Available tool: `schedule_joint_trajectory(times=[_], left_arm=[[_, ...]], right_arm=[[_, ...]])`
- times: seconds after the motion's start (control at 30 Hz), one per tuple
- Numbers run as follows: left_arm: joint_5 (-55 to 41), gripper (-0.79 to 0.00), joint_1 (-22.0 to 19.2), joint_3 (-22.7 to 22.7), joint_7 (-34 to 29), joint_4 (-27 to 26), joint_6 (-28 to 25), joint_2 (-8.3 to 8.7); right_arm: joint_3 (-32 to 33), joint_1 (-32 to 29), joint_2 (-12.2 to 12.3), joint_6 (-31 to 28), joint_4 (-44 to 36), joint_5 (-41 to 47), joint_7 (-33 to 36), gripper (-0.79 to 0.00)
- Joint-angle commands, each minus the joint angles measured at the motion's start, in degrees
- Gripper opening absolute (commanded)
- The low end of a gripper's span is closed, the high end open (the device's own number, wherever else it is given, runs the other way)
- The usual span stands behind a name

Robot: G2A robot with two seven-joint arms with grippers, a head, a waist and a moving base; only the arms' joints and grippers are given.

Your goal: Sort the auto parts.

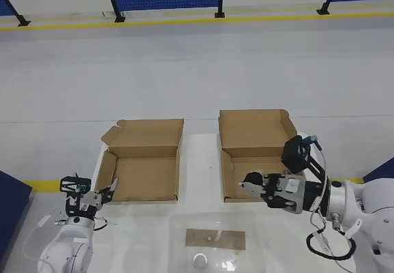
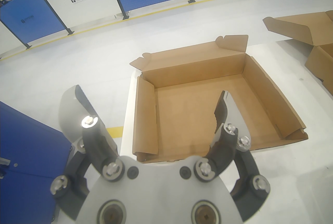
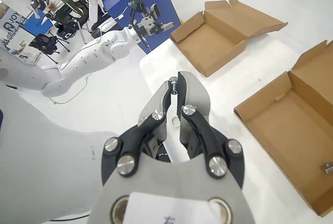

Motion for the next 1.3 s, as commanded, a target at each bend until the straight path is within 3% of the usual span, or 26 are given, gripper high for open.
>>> schedule_joint_trajectory(times=[0.0,0.07,0.23,0.4,0.6,0.77,1.27], left_arm=[[0.00,0.000,0.00,0.00,0.00,0.00,0.00,0.00],[0.00,0.000,0.00,0.00,0.00,0.00,0.00,0.00],[0.00,0.000,0.00,0.00,0.00,0.00,0.00,0.00],[0.00,0.000,0.00,0.00,0.00,0.00,0.00,0.00],[0.00,0.000,0.00,0.00,0.00,0.00,0.00,0.00],[0.00,0.000,0.00,0.00,0.00,0.00,0.00,0.00],[0.00,0.000,0.00,0.00,0.00,0.00,0.00,0.00]], right_arm=[[0.00,0.00,0.00,0.00,0.00,0.00,0.00,-0.785],[-0.01,-0.01,0.00,0.00,-0.03,-0.29,-0.16,-0.785],[-3.37,3.72,0.95,5.08,-0.06,-16.51,9.65,-0.785],[-13.89,13.47,1.02,7.17,6.92,-29.02,17.16,-0.785],[-28.08,26.50,-0.75,11.40,17.76,-38.96,20.87,-0.785],[-37.02,33.55,-3.01,13.47,26.42,-39.52,19.84,-0.785],[-37.02,33.55,-3.01,13.47,26.42,-39.52,19.84,-0.785]])
